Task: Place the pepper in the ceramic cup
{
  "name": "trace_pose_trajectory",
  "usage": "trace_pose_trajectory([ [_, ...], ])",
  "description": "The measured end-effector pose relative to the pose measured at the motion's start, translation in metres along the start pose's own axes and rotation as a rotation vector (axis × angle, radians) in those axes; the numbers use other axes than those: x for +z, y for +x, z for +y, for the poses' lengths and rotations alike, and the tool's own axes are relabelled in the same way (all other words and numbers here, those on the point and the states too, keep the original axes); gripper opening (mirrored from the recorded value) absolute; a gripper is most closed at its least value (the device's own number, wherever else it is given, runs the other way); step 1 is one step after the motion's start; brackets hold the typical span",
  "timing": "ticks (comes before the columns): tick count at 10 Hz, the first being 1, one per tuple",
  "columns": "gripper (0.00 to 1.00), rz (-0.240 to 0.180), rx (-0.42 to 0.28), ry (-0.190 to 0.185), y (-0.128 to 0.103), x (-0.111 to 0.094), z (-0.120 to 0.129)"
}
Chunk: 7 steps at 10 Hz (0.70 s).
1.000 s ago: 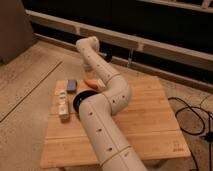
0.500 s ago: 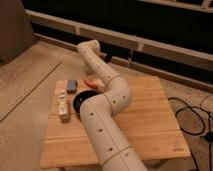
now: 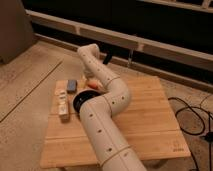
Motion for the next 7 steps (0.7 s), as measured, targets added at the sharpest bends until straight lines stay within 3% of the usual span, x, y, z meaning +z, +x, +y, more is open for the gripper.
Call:
trace_pose_trajectory([
  [3,0.75,0.036,-0.013,-0.006,0.008,0.015,0.004],
  [7,0.33,0.049,0.001,0.008,0.011,0.018,0.000],
])
